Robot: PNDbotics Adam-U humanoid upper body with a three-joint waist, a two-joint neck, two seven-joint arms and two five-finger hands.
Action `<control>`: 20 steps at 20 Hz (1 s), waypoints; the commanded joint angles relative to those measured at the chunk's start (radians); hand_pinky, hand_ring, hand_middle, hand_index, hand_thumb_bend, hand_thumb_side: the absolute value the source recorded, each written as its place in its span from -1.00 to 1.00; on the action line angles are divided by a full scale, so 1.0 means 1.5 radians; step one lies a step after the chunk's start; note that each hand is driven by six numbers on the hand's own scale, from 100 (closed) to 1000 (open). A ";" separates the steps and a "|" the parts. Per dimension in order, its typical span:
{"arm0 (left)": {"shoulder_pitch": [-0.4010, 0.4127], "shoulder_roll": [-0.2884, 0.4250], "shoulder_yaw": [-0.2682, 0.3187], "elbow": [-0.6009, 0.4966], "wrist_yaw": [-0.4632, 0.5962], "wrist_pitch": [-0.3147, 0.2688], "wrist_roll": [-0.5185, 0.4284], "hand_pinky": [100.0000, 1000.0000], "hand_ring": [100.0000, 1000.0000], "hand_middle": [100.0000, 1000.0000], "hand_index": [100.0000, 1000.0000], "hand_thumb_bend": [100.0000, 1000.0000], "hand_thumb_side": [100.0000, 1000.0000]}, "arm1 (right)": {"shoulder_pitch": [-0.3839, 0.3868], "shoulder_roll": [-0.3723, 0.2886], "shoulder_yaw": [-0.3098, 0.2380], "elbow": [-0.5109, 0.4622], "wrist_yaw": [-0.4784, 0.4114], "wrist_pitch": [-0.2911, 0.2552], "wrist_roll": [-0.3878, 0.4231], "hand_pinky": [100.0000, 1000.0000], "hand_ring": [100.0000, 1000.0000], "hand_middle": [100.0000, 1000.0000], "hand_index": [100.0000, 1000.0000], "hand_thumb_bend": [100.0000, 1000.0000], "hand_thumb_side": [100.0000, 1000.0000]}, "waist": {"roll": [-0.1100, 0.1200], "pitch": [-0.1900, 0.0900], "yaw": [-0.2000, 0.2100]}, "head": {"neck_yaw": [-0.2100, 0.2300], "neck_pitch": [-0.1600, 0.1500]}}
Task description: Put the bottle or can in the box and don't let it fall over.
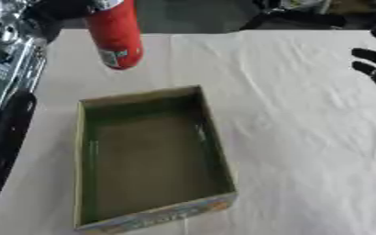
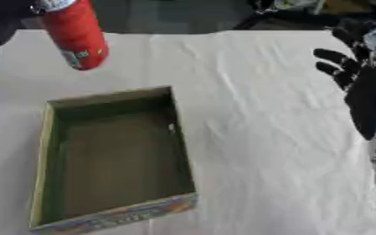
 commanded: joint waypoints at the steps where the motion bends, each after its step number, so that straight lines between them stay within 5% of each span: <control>1: 0.006 0.017 -0.014 -0.060 0.013 0.012 -0.009 0.18 0.59 -0.40 -0.89 -1.00 -1.00 | -0.002 -0.022 -0.009 -0.014 -0.003 -0.001 -0.004 0.75 0.65 0.94 0.98 -1.00 0.68 | 0.001 -0.021 0.003 | -0.008 0.004; 7: 0.043 0.021 -0.029 -0.123 0.033 0.031 -0.012 0.18 0.59 -0.40 -0.89 -1.00 -1.00 | -0.001 -0.023 -0.010 -0.014 -0.004 -0.002 -0.004 0.75 0.65 0.94 0.98 -1.00 0.67 | 0.000 -0.022 0.008 | -0.015 0.007; 9: 0.053 0.013 -0.031 -0.135 0.038 0.037 -0.006 0.17 0.60 -0.39 -0.88 -1.00 -0.86 | 0.000 -0.022 -0.010 -0.014 -0.004 -0.003 -0.004 0.75 0.65 0.94 0.98 -1.00 0.67 | -0.001 -0.022 0.009 | -0.017 0.008; 20: 0.122 -0.041 -0.047 -0.142 0.049 0.061 0.027 0.17 0.61 -0.39 -0.88 -1.00 -0.68 | -0.003 -0.020 -0.009 -0.014 -0.009 -0.002 -0.001 0.75 0.65 0.94 0.98 -1.00 0.66 | -0.005 -0.028 0.016 | -0.013 0.027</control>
